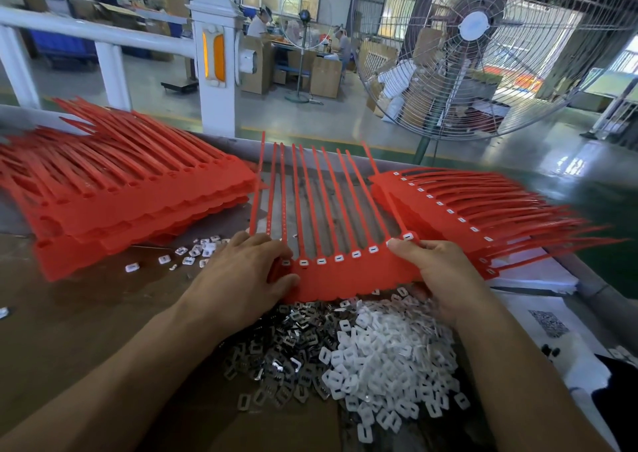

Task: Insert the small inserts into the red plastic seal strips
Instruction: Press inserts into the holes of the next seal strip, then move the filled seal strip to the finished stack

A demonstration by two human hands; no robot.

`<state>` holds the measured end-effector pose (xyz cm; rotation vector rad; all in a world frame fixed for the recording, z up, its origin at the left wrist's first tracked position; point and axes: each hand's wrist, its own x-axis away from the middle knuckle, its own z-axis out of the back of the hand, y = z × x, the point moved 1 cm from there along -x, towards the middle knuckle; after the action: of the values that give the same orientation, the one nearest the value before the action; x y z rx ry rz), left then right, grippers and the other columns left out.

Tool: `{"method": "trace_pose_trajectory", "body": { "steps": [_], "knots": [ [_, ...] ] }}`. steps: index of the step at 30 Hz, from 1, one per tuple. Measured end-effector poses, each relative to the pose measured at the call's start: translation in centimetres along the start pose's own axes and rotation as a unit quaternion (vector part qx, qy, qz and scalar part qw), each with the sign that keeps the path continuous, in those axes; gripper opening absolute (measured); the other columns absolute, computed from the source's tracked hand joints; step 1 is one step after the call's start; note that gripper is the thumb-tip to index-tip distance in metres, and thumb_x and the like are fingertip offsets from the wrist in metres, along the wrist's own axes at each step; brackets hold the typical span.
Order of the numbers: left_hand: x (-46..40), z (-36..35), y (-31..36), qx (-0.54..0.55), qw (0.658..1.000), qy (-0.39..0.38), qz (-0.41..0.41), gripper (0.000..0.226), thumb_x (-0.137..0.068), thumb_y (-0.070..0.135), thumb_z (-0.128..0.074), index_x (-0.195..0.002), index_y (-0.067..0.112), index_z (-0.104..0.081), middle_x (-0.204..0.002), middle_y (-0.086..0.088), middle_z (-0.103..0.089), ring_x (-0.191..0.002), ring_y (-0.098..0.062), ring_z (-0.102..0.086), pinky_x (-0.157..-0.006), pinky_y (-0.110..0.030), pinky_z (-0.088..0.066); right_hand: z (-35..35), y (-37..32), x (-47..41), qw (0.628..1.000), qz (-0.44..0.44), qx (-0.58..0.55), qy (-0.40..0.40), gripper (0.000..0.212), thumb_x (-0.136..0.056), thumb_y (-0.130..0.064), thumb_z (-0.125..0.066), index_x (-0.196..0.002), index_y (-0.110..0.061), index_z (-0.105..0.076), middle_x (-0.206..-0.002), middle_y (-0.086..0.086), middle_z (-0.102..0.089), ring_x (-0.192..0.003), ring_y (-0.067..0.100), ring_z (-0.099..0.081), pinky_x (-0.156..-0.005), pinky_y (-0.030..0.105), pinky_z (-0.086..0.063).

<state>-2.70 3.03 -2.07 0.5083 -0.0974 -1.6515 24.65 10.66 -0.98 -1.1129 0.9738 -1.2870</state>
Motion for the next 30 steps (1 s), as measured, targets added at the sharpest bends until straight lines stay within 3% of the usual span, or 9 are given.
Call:
{"method": "trace_pose_trajectory", "body": {
  "steps": [3, 8, 11, 13, 16, 20, 25, 30],
  "knots": [
    [0.0, 0.0, 0.1, -0.001, 1.0, -0.001, 0.0, 0.044, -0.092, 0.06, -0.056, -0.128, 0.036, -0.058, -0.121, 0.015, -0.057, -0.12, -0.012, -0.043, -0.106, -0.036, -0.039, 0.1, -0.3, 0.5, 0.998, 0.018, 0.06, -0.023, 0.024, -0.092, -0.043, -0.072, -0.084, -0.023, -0.08, -0.06, 0.011, -0.07, -0.042, 0.015, -0.055, -0.039, 0.019, -0.036],
    [0.0, 0.0, 0.3, 0.013, 1.0, 0.001, -0.003, 0.048, -0.091, 0.061, -0.056, -0.132, 0.035, -0.057, -0.126, 0.016, -0.057, -0.124, -0.012, -0.042, -0.108, -0.037, -0.038, 0.3, -0.9, 0.7, 0.996, 0.054, 0.065, 0.024, 0.031, -0.096, -0.037, -0.071, -0.077, -0.013, -0.076, -0.051, 0.008, -0.063, -0.035, 0.014, -0.05, -0.036, 0.016, -0.034],
    [0.0, 0.0, 0.4, 0.018, 1.0, -0.005, -0.021, 0.055, -0.091, 0.062, -0.054, -0.141, 0.038, -0.051, -0.141, 0.017, -0.05, -0.134, -0.012, -0.036, -0.115, -0.037, -0.032, 0.5, -1.2, 0.6, 0.994, 0.064, 0.062, 0.056, 0.025, -0.097, -0.035, -0.07, -0.079, -0.019, -0.077, -0.053, 0.007, -0.063, -0.038, 0.015, -0.053, -0.038, 0.021, -0.039],
    [0.0, 0.0, 0.6, 0.026, 0.999, -0.002, -0.029, 0.059, -0.092, 0.062, -0.054, -0.146, 0.039, -0.046, -0.154, 0.016, -0.038, -0.144, -0.013, -0.028, -0.12, -0.039, -0.027, 0.7, -1.2, 0.3, 0.992, 0.068, 0.047, 0.091, 0.029, -0.097, -0.034, -0.071, -0.076, -0.013, -0.075, -0.052, 0.003, -0.06, -0.039, 0.013, -0.053, -0.038, 0.021, -0.04],
    [0.0, 0.1, 0.8, 0.036, 0.999, 0.013, -0.039, 0.057, -0.094, 0.057, -0.056, -0.146, 0.038, -0.047, -0.16, 0.014, -0.031, -0.146, -0.012, -0.023, -0.12, -0.039, -0.027, 1.1, -1.2, -0.2, 0.981, 0.079, -0.018, 0.175, 0.025, -0.098, -0.028, -0.07, -0.078, -0.013, -0.073, -0.053, -0.003, -0.063, -0.038, 0.008, -0.054, -0.036, 0.019, -0.04],
    [0.0, 0.1, 0.8, 0.042, 0.998, 0.026, -0.043, 0.046, -0.096, 0.048, -0.058, -0.14, 0.035, -0.055, -0.153, 0.011, -0.041, -0.142, -0.012, -0.029, -0.118, -0.031, -0.027, 2.3, -1.1, -1.1, 0.955, 0.05, -0.138, 0.257, 0.022, -0.104, -0.026, -0.062, -0.088, -0.013, -0.064, -0.053, 0.001, -0.065, -0.038, 0.011, -0.06, -0.036, 0.021, -0.046],
    [0.0, 0.3, 0.9, 0.047, 0.997, 0.035, -0.044, 0.042, -0.097, 0.045, -0.058, -0.137, 0.033, -0.057, -0.148, 0.013, -0.044, -0.139, -0.009, -0.031, -0.115, -0.026, -0.026, 2.7, -1.1, -1.6, 0.909, 0.0, -0.358, 0.215, 0.009, -0.106, -0.003, -0.051, -0.099, -0.003, -0.058, -0.096, 0.015, -0.069, -0.062, 0.021, -0.075, -0.056, 0.028, -0.061],
    [0.0, 0.2, 0.6, 0.066, 0.997, 0.039, -0.028, 0.038, -0.096, 0.043, -0.06, -0.133, 0.032, -0.061, -0.144, 0.013, -0.047, -0.135, -0.01, -0.035, -0.111, -0.027, -0.031, 1.8, -1.3, -1.8, 0.861, 0.02, -0.488, 0.141, 0.019, -0.101, 0.015, -0.045, -0.103, 0.004, -0.06, -0.094, 0.014, -0.072, -0.073, 0.022, -0.077, -0.074, 0.039, -0.066]
  ]
}}
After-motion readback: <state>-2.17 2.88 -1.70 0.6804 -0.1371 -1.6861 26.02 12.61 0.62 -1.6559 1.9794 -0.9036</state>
